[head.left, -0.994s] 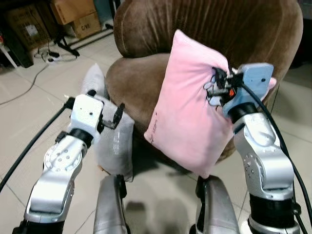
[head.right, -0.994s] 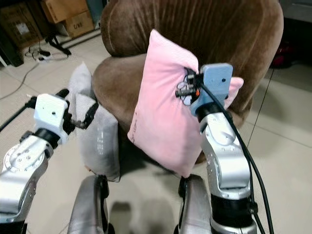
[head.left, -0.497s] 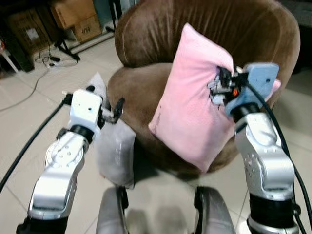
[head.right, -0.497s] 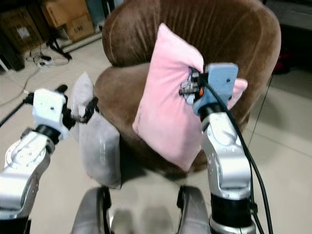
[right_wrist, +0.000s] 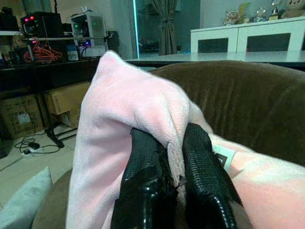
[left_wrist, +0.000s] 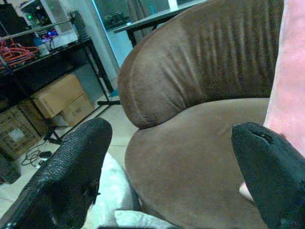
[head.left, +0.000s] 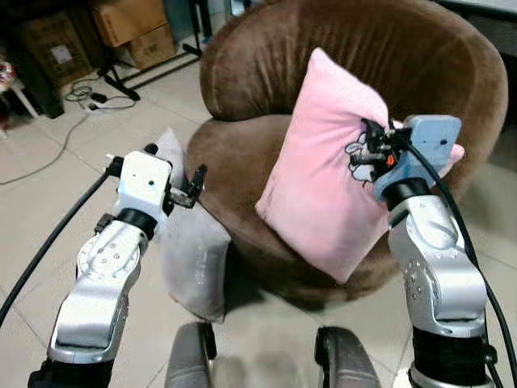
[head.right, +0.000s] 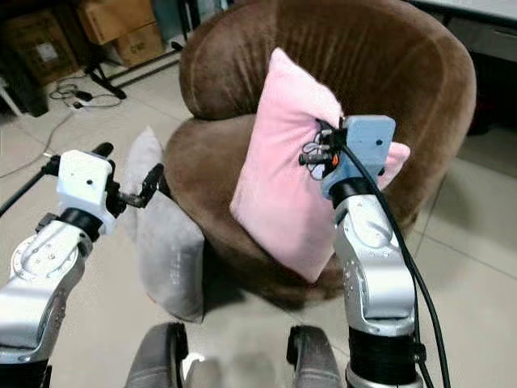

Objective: Move the pillow to the sofa from floor

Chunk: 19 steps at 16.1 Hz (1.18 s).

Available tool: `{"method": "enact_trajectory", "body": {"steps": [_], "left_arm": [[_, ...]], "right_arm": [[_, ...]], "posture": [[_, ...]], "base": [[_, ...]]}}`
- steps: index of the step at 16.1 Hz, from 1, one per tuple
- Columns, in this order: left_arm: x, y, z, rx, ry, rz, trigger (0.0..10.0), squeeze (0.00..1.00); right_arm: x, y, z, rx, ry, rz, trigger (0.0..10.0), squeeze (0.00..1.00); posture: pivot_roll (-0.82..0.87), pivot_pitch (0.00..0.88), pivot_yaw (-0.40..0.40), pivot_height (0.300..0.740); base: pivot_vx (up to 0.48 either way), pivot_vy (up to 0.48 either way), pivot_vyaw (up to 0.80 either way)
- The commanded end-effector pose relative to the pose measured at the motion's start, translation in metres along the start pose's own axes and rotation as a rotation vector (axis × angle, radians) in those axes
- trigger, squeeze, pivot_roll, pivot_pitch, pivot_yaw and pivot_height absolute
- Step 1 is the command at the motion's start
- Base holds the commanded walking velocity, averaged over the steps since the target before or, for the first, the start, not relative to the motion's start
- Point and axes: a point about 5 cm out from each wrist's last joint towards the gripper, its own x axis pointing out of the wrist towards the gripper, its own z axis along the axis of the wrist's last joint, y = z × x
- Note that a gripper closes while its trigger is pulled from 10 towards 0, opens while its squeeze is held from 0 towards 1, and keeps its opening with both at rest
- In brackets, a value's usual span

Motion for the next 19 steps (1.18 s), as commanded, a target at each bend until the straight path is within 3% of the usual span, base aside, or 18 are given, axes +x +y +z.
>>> {"method": "enact_trajectory", "body": {"steps": [1, 11, 19], "left_arm": [[0.000, 0.001, -0.001, 0.020, 0.005, 0.004, 10.0, 0.00], [0.003, 0.003, -0.007, 0.053, 0.032, 0.017, 10.0, 0.00], [0.005, 0.002, -0.011, 0.061, 0.038, 0.010, 10.0, 0.00]], "right_arm": [[0.000, 0.000, 0.008, 0.018, -0.035, -0.006, 10.0, 0.00], [-0.007, -0.007, -0.014, 0.069, 0.058, -0.064, 10.0, 0.00], [-0.010, -0.012, -0.023, 0.071, 0.096, -0.096, 10.0, 0.00]], "posture": [[-0.17, 0.000, 0.049, 0.646], [-0.17, 0.000, 0.057, 0.740], [-0.18, 0.000, 0.066, 0.740]], "base": [[0.000, 0.000, 0.00], [0.000, 0.000, 0.00], [0.000, 0.000, 0.00]]}}
